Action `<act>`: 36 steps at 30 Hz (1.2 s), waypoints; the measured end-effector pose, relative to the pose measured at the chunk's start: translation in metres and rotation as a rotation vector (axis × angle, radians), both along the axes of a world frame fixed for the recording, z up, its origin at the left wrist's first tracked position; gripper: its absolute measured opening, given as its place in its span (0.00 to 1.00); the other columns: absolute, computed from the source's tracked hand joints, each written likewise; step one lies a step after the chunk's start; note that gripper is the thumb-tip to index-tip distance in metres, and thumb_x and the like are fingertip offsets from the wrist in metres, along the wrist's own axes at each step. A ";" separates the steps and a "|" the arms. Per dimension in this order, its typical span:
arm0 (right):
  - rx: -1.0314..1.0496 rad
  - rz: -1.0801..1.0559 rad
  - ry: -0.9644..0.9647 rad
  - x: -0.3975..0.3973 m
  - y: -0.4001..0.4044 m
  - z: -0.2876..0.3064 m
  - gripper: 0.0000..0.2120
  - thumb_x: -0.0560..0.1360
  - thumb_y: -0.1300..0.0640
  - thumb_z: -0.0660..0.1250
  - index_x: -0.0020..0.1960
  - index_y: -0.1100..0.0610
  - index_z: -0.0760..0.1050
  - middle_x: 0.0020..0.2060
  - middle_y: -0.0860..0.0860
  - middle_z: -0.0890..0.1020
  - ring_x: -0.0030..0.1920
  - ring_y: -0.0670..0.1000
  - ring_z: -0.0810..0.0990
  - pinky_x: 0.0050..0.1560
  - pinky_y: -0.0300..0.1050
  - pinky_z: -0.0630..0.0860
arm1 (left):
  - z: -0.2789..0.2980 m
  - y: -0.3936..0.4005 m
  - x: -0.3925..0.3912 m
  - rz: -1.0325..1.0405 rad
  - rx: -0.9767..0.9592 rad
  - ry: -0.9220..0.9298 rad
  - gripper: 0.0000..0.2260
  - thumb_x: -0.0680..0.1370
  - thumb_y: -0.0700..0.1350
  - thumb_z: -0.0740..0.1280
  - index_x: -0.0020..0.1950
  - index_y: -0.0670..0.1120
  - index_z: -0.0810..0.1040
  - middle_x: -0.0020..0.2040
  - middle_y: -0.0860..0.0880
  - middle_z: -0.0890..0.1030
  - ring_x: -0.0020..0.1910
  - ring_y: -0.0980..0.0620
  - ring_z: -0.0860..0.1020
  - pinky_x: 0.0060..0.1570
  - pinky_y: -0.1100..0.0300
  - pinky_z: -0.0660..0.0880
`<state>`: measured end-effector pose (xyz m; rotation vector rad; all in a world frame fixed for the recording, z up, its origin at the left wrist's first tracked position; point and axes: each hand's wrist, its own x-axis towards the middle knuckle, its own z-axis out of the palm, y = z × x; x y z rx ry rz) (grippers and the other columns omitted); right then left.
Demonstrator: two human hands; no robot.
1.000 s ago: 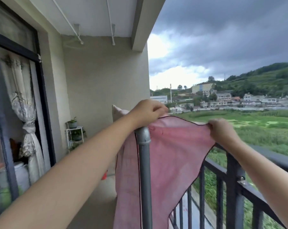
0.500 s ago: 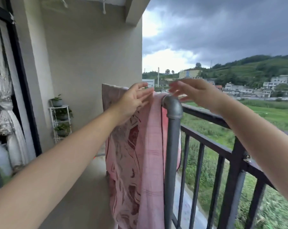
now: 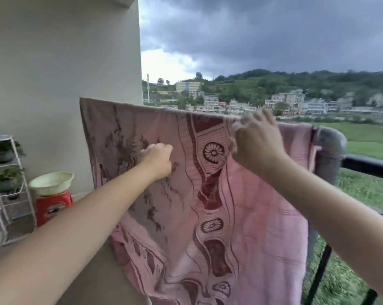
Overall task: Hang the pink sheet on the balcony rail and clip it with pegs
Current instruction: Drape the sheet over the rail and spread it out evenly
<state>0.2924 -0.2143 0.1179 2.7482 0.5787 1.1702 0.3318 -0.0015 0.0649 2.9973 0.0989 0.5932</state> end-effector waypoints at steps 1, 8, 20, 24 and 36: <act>-0.022 0.030 0.025 0.008 0.022 -0.010 0.10 0.73 0.58 0.60 0.50 0.62 0.74 0.53 0.58 0.77 0.59 0.58 0.72 0.70 0.55 0.56 | -0.006 0.020 0.002 0.031 0.003 0.000 0.18 0.75 0.40 0.58 0.65 0.43 0.68 0.66 0.42 0.71 0.65 0.41 0.68 0.62 0.48 0.68; -0.079 0.210 0.342 0.101 0.183 -0.099 0.13 0.73 0.55 0.59 0.52 0.61 0.74 0.52 0.58 0.78 0.57 0.59 0.72 0.59 0.51 0.67 | -0.065 0.165 0.022 0.225 -0.045 0.045 0.15 0.77 0.45 0.57 0.63 0.44 0.69 0.64 0.42 0.73 0.64 0.41 0.69 0.59 0.51 0.69; -0.112 0.370 0.672 0.342 0.505 -0.199 0.26 0.73 0.43 0.58 0.67 0.55 0.63 0.66 0.59 0.69 0.67 0.61 0.64 0.67 0.57 0.63 | -0.152 0.454 0.184 0.459 -0.028 0.203 0.18 0.77 0.49 0.57 0.65 0.45 0.68 0.65 0.41 0.71 0.66 0.40 0.66 0.61 0.49 0.67; -0.147 0.451 0.681 0.403 0.621 -0.207 0.25 0.74 0.43 0.58 0.66 0.56 0.63 0.64 0.59 0.70 0.65 0.61 0.67 0.63 0.56 0.66 | -0.157 0.538 0.246 0.471 -0.048 0.244 0.19 0.76 0.48 0.58 0.67 0.46 0.66 0.67 0.42 0.69 0.67 0.41 0.64 0.63 0.48 0.65; -0.115 0.518 0.678 0.604 0.972 -0.209 0.26 0.74 0.43 0.57 0.67 0.55 0.62 0.66 0.56 0.69 0.69 0.59 0.62 0.65 0.55 0.63 | -0.153 0.878 0.442 0.511 -0.030 0.321 0.22 0.77 0.51 0.59 0.69 0.45 0.62 0.70 0.43 0.64 0.70 0.42 0.59 0.67 0.47 0.60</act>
